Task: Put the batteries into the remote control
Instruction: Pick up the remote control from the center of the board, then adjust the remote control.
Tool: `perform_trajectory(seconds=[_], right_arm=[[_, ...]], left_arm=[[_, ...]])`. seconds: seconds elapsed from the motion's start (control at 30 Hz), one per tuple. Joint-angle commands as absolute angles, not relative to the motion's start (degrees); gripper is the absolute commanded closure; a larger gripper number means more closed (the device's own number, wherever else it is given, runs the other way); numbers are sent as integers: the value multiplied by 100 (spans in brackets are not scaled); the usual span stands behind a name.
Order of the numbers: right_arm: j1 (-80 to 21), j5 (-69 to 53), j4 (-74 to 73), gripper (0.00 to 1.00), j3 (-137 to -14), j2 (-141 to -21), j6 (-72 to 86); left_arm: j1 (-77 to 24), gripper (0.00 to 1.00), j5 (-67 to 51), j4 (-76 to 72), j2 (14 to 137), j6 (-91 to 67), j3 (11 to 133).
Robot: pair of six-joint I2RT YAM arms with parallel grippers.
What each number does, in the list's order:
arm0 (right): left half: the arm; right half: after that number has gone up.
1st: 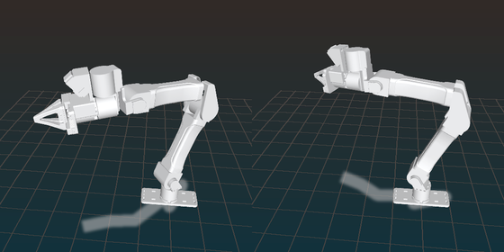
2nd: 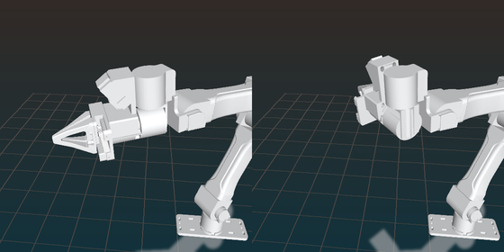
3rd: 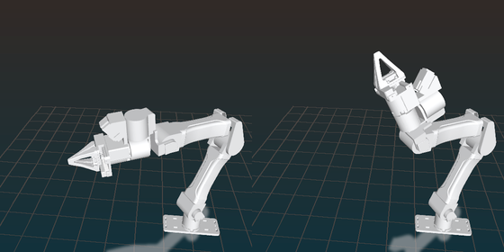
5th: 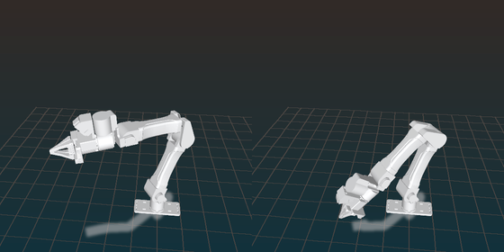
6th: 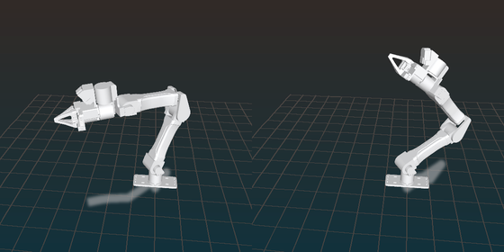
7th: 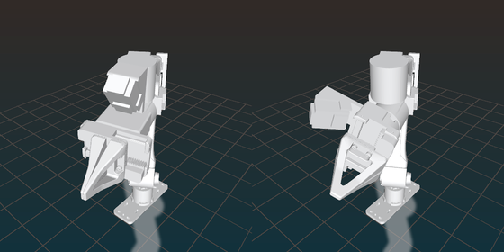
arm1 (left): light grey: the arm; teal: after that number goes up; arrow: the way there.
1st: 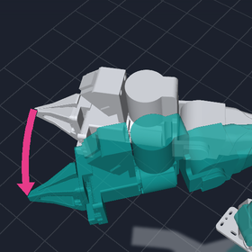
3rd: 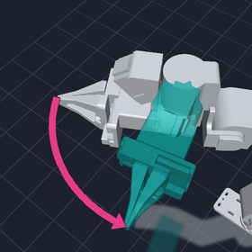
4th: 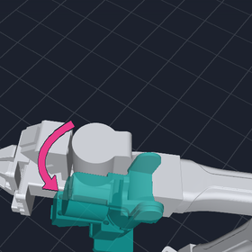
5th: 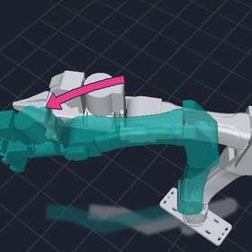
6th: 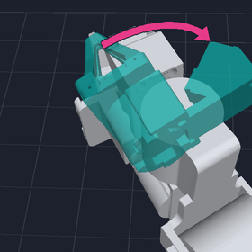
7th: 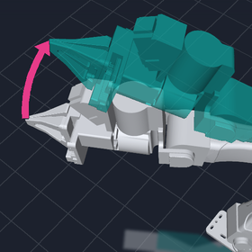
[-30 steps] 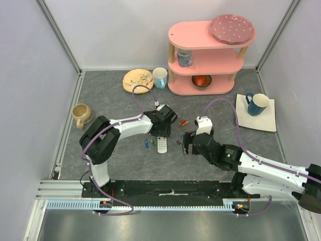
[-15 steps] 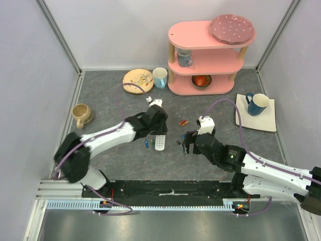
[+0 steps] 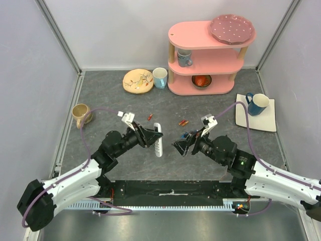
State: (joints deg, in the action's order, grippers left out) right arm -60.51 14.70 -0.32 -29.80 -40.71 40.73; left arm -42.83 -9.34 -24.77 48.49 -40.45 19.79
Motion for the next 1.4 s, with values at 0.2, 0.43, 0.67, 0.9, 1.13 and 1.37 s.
perform_trajectory(seconds=[0.2,0.43,0.67,0.9,1.13,1.37], right_arm=[[-6047,-130,2178,2,-2382,-4175,4315],[-6038,-465,3101,2,-2118,-4061,4465],[-6047,-835,3137,2,-2452,-4595,4430],[-6047,-1063,3602,2,-2646,-5387,4579],[-6038,-1230,4375,2,-2663,-5906,4842],[-6038,-1573,5176,9,-2654,-6406,5150]], left_arm=[[-3420,98,-2898,-6598,4920,-6037,1398],[-2998,98,-3541,-8488,5702,-7108,1125],[-2804,98,-3788,-9334,6223,-7647,1169],[-2804,98,-3893,-9334,6144,-7638,1388],[-2804,98,-3929,-9325,6056,-7594,1389],[-2812,98,-3876,-9334,5959,-7559,1371]])
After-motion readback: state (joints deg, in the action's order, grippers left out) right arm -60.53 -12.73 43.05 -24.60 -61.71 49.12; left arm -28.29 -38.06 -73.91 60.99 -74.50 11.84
